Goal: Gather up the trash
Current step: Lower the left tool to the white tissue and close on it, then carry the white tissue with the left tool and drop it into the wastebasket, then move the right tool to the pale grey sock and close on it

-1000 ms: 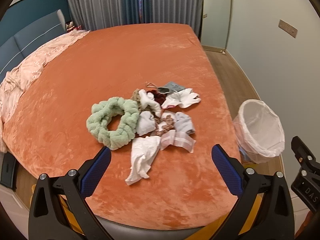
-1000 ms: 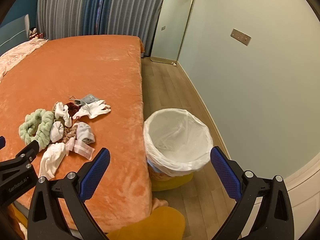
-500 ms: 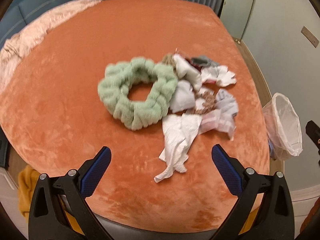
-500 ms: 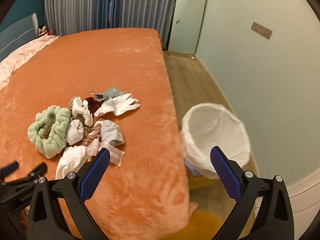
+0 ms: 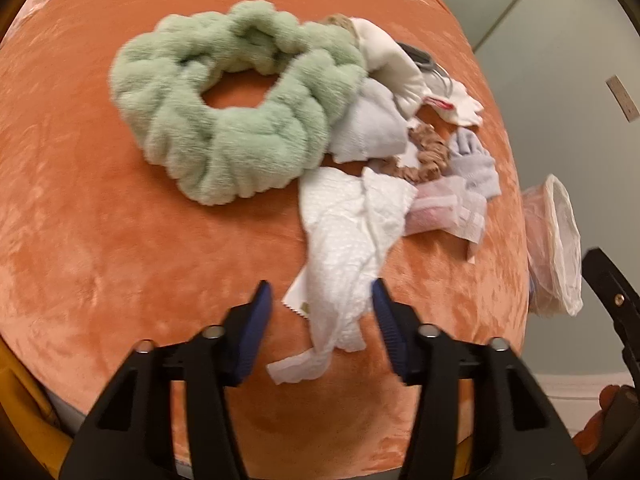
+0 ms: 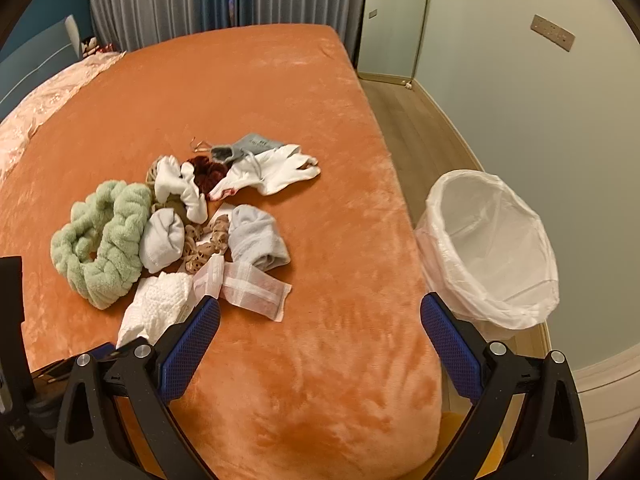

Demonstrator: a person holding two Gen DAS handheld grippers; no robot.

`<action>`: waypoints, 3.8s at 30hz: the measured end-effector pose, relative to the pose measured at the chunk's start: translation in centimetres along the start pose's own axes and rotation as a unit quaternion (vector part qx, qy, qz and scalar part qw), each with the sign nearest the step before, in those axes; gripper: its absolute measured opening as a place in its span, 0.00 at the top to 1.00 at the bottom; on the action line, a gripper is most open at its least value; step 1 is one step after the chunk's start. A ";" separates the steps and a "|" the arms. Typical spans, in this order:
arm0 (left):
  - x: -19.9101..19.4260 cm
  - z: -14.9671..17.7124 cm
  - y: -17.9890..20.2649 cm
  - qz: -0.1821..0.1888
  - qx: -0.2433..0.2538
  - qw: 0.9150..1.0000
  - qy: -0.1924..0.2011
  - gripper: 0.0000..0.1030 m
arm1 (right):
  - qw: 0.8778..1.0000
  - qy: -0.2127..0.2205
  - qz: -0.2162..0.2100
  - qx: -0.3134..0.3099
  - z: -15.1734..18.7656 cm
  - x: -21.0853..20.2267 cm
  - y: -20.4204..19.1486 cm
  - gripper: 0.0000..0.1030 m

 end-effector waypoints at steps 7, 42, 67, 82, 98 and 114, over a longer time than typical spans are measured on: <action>-1.9 -0.9 0.3 -0.003 0.030 0.999 0.034 0.90 | 0.999 -0.021 -0.034 -0.011 0.4 2.7 -2.0 0.27; -14.7 -8.3 8.4 -0.027 0.100 0.978 0.179 0.90 | 0.987 0.043 -0.152 0.037 -8.2 -3.5 -1.4 0.93; -15.9 -5.1 36.7 0.111 0.245 0.949 0.165 0.88 | 0.980 0.098 -0.060 0.160 -11.5 -9.0 24.1 0.93; -15.5 -6.1 35.9 0.058 0.213 0.957 0.187 0.44 | 0.979 0.120 -0.013 0.164 -10.9 -10.2 25.6 0.50; -16.3 -7.4 27.8 0.035 0.154 0.970 0.187 0.44 | 0.985 0.126 -0.018 0.114 -10.7 -11.6 20.0 0.38; -15.6 -9.0 17.8 0.006 0.079 0.981 0.179 0.43 | 0.990 0.105 -0.039 0.081 -10.3 -10.2 13.3 0.32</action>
Point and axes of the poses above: each gripper's, at about its wrist camera, not at the fingertips, and x roughly the way its jaws point, y to its right, z to its underside, the point moved 9 cm from there along x, roughly the way its jaws point, and after that the axes turned 13 degrees about -z, right-handed, at the moved point
